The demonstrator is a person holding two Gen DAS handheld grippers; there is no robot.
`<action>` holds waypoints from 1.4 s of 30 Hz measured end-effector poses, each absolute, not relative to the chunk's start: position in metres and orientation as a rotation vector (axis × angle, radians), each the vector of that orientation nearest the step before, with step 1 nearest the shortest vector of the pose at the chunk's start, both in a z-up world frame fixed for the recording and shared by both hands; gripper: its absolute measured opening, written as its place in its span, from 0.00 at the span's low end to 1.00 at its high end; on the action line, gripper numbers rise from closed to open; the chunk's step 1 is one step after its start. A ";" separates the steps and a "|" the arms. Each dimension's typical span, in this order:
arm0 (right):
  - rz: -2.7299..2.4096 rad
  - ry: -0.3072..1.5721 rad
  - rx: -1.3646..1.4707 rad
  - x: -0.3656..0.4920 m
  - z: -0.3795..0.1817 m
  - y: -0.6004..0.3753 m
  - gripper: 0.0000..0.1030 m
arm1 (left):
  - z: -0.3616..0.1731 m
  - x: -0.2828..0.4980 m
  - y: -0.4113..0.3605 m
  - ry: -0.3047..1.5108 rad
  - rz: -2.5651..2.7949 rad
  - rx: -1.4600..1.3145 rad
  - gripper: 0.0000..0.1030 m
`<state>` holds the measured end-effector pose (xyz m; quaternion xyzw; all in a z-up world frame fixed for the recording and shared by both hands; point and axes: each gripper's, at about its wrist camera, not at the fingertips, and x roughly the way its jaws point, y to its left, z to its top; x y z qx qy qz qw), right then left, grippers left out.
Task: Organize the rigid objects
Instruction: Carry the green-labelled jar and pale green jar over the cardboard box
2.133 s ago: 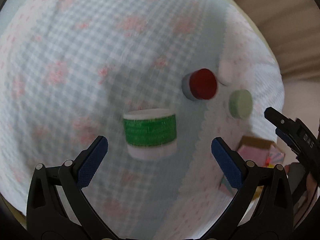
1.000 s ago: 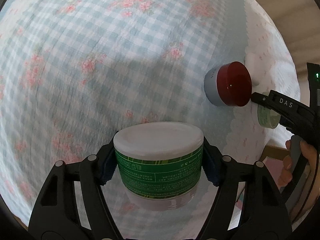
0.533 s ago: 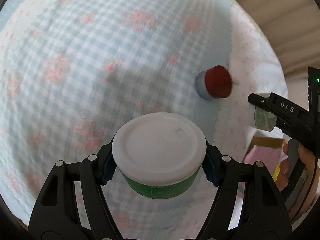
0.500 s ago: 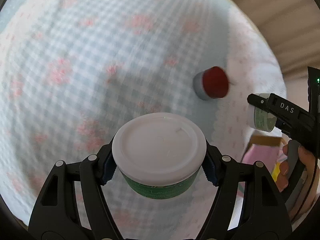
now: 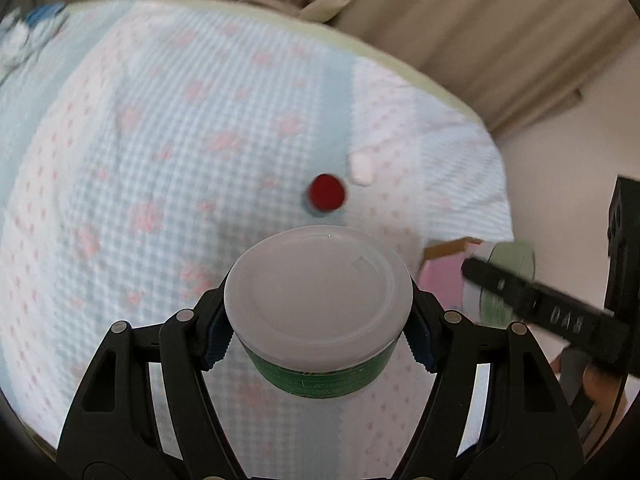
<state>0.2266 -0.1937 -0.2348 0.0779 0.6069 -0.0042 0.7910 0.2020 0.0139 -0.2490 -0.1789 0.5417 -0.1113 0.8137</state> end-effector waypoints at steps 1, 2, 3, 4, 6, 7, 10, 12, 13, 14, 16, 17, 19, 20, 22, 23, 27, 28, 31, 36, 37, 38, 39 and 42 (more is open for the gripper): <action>-0.005 1.301 0.182 0.216 -0.225 -0.197 0.64 | -0.239 0.200 0.010 1.146 -0.250 -0.371 0.66; -0.002 1.296 0.188 0.211 -0.223 -0.200 0.64 | -0.228 0.197 0.004 1.134 -0.261 -0.363 0.66; 0.000 1.289 0.193 0.203 -0.217 -0.203 0.64 | -0.222 0.196 -0.001 1.123 -0.270 -0.356 0.66; 0.000 1.282 0.196 0.197 -0.211 -0.206 0.64 | -0.217 0.194 -0.005 1.115 -0.278 -0.351 0.66; -0.006 1.268 0.204 0.182 -0.199 -0.216 0.64 | -0.203 0.189 -0.020 1.104 -0.293 -0.344 0.66; -0.010 1.264 0.210 0.177 -0.196 -0.223 0.65 | -0.197 0.186 -0.029 1.099 -0.302 -0.343 0.66; -0.023 1.251 0.225 0.159 -0.185 -0.251 0.65 | -0.186 0.177 -0.064 1.088 -0.318 -0.338 0.66; -0.029 1.243 0.228 0.147 -0.179 -0.276 0.65 | -0.180 0.170 -0.088 1.083 -0.326 -0.340 0.66; -0.030 1.242 0.226 0.143 -0.178 -0.285 0.65 | -0.178 0.166 -0.103 1.085 -0.326 -0.342 0.66; -0.033 1.242 0.220 0.138 -0.176 -0.300 0.65 | -0.177 0.164 -0.116 1.088 -0.326 -0.349 0.66; -0.038 1.253 0.201 0.131 -0.177 -0.327 0.65 | -0.181 0.162 -0.143 1.102 -0.329 -0.360 0.66; -0.039 1.259 0.188 0.129 -0.178 -0.338 0.65 | -0.183 0.164 -0.157 1.109 -0.332 -0.359 0.66; -0.043 1.267 0.160 0.124 -0.182 -0.360 0.65 | -0.190 0.168 -0.185 1.123 -0.339 -0.348 0.66; -0.050 1.270 0.144 0.123 -0.185 -0.375 0.65 | -0.192 0.170 -0.199 1.129 -0.343 -0.344 0.66; -0.058 1.276 0.138 0.121 -0.191 -0.397 0.65 | -0.201 0.177 -0.227 1.146 -0.348 -0.335 0.66; -0.058 1.284 0.144 0.121 -0.196 -0.411 0.65 | -0.204 0.179 -0.236 1.152 -0.349 -0.331 0.66; -0.053 1.312 0.141 0.125 -0.215 -0.444 0.65 | -0.229 0.194 -0.281 1.200 -0.357 -0.303 0.66; -0.050 1.322 0.140 0.128 -0.221 -0.451 0.65 | -0.235 0.197 -0.290 1.210 -0.358 -0.295 0.66; -0.033 1.337 0.136 0.132 -0.237 -0.463 0.65 | -0.255 0.210 -0.317 1.246 -0.361 -0.258 0.66; 0.000 1.371 0.150 0.143 -0.266 -0.477 0.65 | -0.289 0.231 -0.348 1.306 -0.379 -0.194 0.66; 0.004 1.377 0.151 0.146 -0.271 -0.478 0.65 | -0.296 0.236 -0.354 1.317 -0.382 -0.177 0.66; 0.014 1.382 0.150 0.149 -0.277 -0.479 0.65 | -0.304 0.240 -0.358 1.328 -0.385 -0.160 0.66; 0.021 1.384 0.150 0.152 -0.282 -0.479 0.65 | -0.311 0.244 -0.362 1.340 -0.387 -0.144 0.66; 0.042 1.388 0.153 0.159 -0.297 -0.480 0.65 | -0.335 0.255 -0.374 1.387 -0.402 -0.084 0.66</action>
